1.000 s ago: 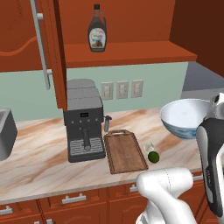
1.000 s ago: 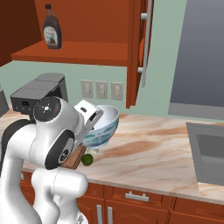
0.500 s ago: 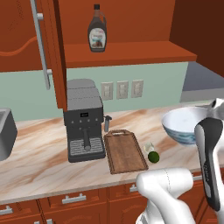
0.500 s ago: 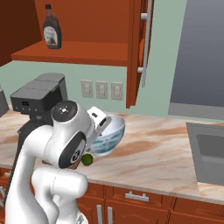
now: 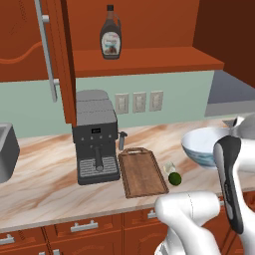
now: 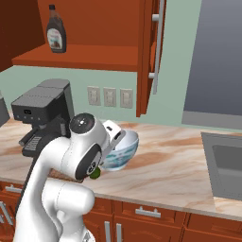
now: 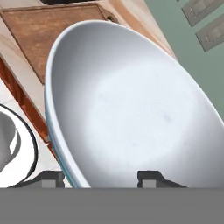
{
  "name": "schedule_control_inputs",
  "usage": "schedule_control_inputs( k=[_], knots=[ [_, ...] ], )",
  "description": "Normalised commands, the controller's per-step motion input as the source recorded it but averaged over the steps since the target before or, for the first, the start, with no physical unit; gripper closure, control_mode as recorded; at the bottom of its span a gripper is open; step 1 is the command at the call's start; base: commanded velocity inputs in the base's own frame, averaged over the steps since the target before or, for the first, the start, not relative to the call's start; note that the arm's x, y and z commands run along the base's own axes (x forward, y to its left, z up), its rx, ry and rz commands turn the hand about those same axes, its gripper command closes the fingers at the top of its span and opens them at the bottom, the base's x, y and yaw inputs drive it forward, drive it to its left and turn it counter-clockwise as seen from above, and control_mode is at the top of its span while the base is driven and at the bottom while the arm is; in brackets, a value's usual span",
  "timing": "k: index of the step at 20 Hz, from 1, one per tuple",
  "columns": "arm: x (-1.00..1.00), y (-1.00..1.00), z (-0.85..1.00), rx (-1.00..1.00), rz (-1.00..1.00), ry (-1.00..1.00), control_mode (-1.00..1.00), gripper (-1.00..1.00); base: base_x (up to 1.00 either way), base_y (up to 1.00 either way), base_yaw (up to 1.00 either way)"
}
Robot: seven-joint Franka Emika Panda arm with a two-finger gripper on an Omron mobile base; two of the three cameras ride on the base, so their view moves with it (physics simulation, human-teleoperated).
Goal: Open the cabinet. Place the bowl and condiment on the counter. Then place the lime and garlic on the cutting board.
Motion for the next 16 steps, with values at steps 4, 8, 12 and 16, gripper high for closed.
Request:
schedule_control_inputs(
  k=[4, 8, 12, 16],
  knots=[
    [0.29, -0.1, -0.37, 0.0, -0.02, -0.03, -1.0, 1.0, 0.0, 0.0, 0.0],
    [0.28, -0.14, -0.33, 0.02, -0.03, -0.06, -1.0, 1.0, 0.0, 0.0, 0.0],
    [0.32, -0.1, -0.29, 0.02, -0.03, -0.08, -1.0, 1.0, 0.0, 0.0, 0.0],
    [0.36, -0.08, -0.26, 0.03, -0.03, -0.06, -1.0, 1.0, 0.0, 0.0, 0.0]
  ],
)
